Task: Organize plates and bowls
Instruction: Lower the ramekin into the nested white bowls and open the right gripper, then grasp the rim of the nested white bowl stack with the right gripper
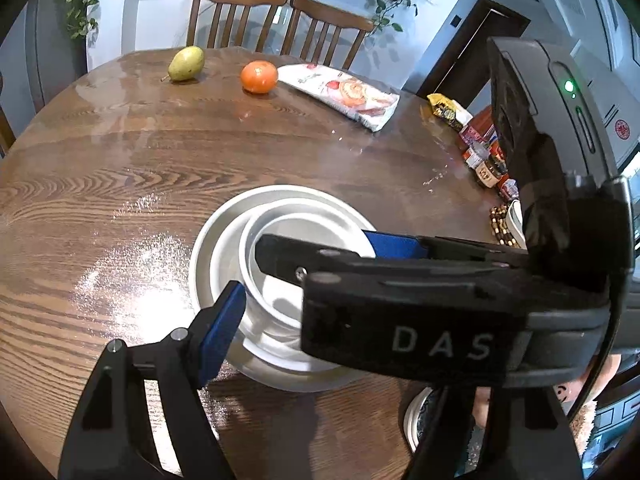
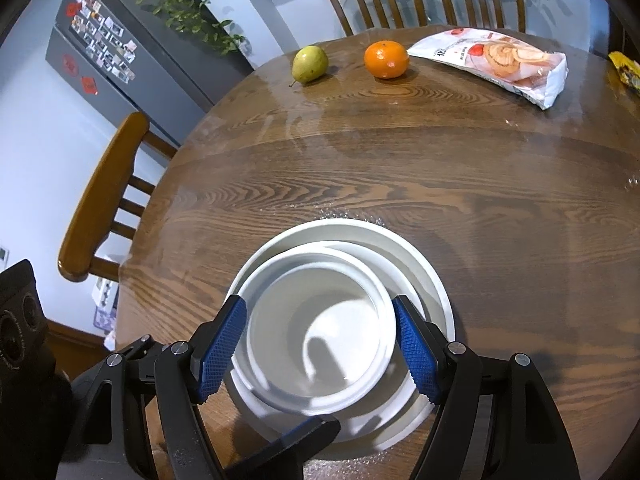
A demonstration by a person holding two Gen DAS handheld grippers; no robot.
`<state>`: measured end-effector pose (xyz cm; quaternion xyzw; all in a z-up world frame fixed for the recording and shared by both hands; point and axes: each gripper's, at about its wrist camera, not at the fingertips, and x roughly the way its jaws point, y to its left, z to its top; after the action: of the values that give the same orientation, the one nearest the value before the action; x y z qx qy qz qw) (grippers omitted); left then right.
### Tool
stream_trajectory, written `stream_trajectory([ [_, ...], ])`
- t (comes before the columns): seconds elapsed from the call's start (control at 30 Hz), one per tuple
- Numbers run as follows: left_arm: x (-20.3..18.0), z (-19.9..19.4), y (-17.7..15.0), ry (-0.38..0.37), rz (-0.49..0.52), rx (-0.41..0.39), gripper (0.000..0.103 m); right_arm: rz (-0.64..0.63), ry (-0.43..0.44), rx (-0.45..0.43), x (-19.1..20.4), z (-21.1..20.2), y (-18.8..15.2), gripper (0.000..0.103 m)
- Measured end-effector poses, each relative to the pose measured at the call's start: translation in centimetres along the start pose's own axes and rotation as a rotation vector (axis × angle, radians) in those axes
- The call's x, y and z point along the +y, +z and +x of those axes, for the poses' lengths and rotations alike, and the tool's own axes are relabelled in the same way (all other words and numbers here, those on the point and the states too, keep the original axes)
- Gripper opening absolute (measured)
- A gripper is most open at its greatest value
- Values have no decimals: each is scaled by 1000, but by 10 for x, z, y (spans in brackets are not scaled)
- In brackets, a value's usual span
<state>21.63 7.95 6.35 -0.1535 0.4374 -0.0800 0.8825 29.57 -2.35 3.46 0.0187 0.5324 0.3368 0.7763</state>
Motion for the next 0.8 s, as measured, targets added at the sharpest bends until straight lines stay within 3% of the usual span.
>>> stream_trajectory([
  [0.27,-5,-19,2,26,19,-63,77,-50,-38,-78,7,-25,-6,83],
  [0.53,7,-27,6,-10,-5,-81,82,-56,-36,-143,2,-51,-10,84],
  [0.7,23,-24,4,-48,-58,-92,85,-15,-8,-180,-8,-58,-11,90],
  [0.8,29,-24,1,-32,-79,-84,87,23,-16,-168,-15,-54,-10,90],
])
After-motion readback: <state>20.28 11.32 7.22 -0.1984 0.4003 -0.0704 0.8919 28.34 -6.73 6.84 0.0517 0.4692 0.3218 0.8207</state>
